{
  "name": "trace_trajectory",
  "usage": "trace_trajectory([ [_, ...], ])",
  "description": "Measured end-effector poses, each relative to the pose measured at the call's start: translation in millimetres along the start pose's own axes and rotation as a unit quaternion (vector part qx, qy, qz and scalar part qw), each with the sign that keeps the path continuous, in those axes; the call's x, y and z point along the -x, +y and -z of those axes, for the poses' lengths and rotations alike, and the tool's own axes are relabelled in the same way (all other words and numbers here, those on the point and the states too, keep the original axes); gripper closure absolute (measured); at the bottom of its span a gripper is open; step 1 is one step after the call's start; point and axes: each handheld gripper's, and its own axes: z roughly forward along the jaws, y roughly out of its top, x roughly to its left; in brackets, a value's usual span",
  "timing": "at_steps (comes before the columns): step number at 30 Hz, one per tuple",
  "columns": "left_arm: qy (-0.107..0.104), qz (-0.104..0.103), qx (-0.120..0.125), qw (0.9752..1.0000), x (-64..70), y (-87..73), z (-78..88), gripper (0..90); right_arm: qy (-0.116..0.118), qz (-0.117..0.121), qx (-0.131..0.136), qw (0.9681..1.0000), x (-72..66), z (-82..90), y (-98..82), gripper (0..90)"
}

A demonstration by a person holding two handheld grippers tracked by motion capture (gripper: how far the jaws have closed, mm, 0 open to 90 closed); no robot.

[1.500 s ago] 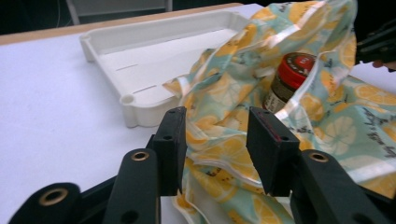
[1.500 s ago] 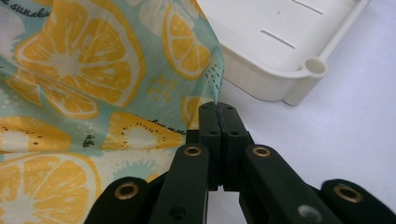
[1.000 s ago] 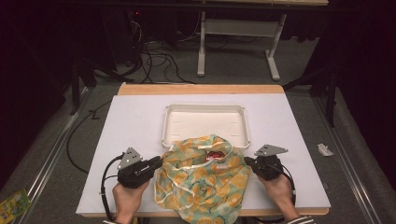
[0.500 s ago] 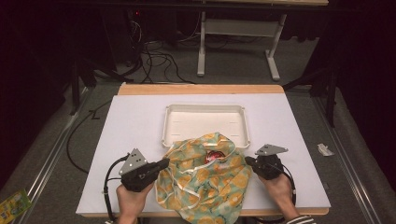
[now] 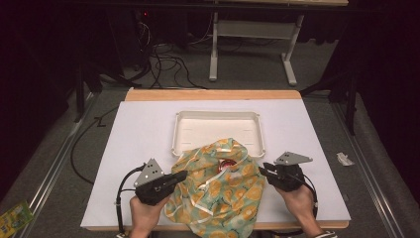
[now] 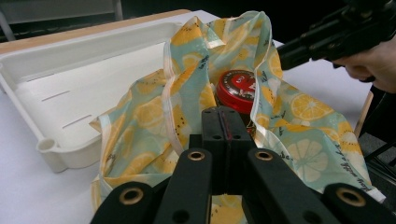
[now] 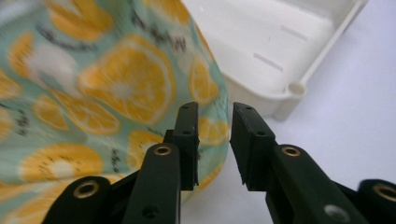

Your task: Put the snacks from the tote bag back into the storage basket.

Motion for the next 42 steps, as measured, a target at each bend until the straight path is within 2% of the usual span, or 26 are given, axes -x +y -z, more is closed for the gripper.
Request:
trace_trajectory([
  [5, -0.005, 0.000, -0.002, 1.0000, 1.3, -0.6, -2.1, 90.0, 0.011, 0.003, 0.030, 0.9995, -7.2, 12.4, 19.1, 66.4],
  [11, -0.010, 0.001, -0.006, 0.9999, 2.6, -2.5, -4.9, 90.0, 0.018, -0.006, 0.044, 0.9989, -8.8, 14.2, 32.2, 61.9],
  [14, -0.014, 0.000, -0.009, 0.9999, 3.7, -3.1, -6.6, 90.0, 0.022, 0.000, 0.049, 0.9986, -12.4, 13.9, 40.8, 58.8],
  [18, -0.018, -0.001, -0.011, 0.9998, 5.0, -3.3, -8.5, 90.0, 0.027, 0.014, 0.046, 0.9984, -20.2, 11.0, 50.9, 54.3],
  [24, -0.021, -0.005, -0.017, 0.9996, 7.8, -4.2, -11.5, 90.0, 0.029, -0.002, 0.053, 0.9981, -23.1, 6.6, 63.9, 48.6],
  [29, -0.026, -0.010, -0.021, 0.9994, 10.6, -4.3, -13.5, 90.0, 0.030, -0.010, 0.037, 0.9988, -22.4, -3.2, 70.2, 48.4],
  [30, -0.028, -0.012, -0.022, 0.9993, 11.1, -4.2, -14.1, 90.0, 0.031, -0.012, 0.032, 0.9990, -22.2, -5.2, 70.7, 50.2],
  [31, -0.029, -0.013, -0.022, 0.9992, 11.7, -4.2, -14.3, 90.0, 0.036, -0.008, 0.023, 0.9990, -21.2, -8.9, 70.9, 58.7],
  [32, -0.030, -0.013, -0.022, 0.9992, 12.1, -4.2, -14.7, 90.0, 0.036, -0.008, 0.023, 0.9990, -21.2, -8.9, 70.9, 58.7],
  [33, -0.030, -0.014, -0.023, 0.9992, 12.3, -4.3, -14.8, 90.0, 0.038, -0.005, 0.023, 0.9990, -20.9, -9.9, 70.7, 62.6],
  [35, -0.029, -0.015, -0.024, 0.9992, 12.4, -4.6, -14.9, 90.0, 0.041, 0.004, 0.018, 0.9990, -20.8, -9.3, 68.3, 78.1],
  [42, -0.024, -0.017, -0.023, 0.9993, 12.0, -4.8, -13.8, 89.0, 0.031, 0.021, 0.013, 0.9992, -18.0, -1.8, 61.8, 86.5],
])
